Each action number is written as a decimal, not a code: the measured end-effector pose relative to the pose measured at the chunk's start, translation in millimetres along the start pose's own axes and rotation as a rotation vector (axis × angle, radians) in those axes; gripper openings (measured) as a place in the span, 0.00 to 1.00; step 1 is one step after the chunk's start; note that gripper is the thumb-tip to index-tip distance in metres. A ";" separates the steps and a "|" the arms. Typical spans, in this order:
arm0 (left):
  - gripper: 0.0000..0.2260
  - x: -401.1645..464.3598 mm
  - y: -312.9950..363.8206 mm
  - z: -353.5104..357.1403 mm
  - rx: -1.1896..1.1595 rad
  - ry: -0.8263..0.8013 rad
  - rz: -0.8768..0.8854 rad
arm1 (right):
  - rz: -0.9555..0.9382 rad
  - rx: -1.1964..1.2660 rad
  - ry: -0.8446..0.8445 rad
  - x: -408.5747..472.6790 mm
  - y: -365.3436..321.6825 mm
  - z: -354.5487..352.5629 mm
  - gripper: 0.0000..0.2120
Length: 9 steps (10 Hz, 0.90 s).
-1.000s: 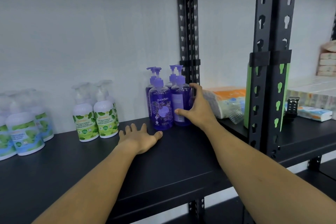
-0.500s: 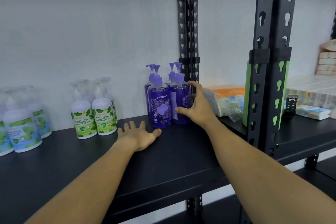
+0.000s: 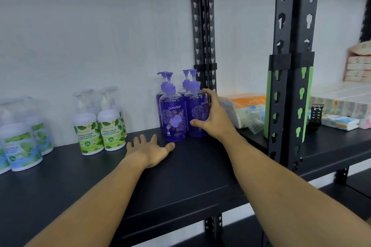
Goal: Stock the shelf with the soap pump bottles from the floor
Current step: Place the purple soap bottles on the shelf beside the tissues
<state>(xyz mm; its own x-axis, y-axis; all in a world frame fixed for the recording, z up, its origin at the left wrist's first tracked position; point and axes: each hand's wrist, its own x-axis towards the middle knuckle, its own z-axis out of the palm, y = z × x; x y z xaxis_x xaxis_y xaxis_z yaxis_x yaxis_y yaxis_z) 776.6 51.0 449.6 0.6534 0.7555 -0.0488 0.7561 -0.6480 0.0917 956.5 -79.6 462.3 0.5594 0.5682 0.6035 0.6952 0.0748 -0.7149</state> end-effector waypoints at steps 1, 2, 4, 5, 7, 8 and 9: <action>0.40 0.0 0.3 0.5 0.001 0.003 0.002 | 0.025 -0.017 0.018 1.4 2.8 1.9 0.50; 0.40 0.3 -0.2 0.2 -0.006 0.006 0.005 | 0.018 -0.003 -0.023 -0.5 0.8 1.2 0.51; 0.40 1.4 -1.4 1.6 -0.007 0.012 0.010 | -0.022 -0.001 -0.035 -4.2 1.1 -1.4 0.49; 0.40 1.8 -0.3 1.5 -0.009 0.017 0.007 | -0.046 -0.029 0.005 -1.8 2.2 -0.3 0.48; 0.40 3.7 -1.3 2.4 -0.019 0.016 0.003 | -0.050 -0.058 0.006 -1.9 1.8 0.1 0.48; 0.40 4.2 -2.0 2.9 -0.023 0.015 0.004 | -0.043 -0.063 0.002 -1.5 3.3 0.8 0.49; 0.40 4.0 -1.3 2.8 -0.030 0.016 0.005 | -0.047 -0.069 0.003 -0.3 4.3 1.3 0.49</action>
<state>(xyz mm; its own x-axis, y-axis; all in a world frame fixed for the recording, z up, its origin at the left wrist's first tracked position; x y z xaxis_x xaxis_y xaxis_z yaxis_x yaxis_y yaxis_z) 778.4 54.6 446.5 0.6560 0.7540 -0.0322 0.7514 -0.6485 0.1216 958.8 -78.4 458.6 0.5267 0.5629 0.6370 0.7502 0.0446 -0.6598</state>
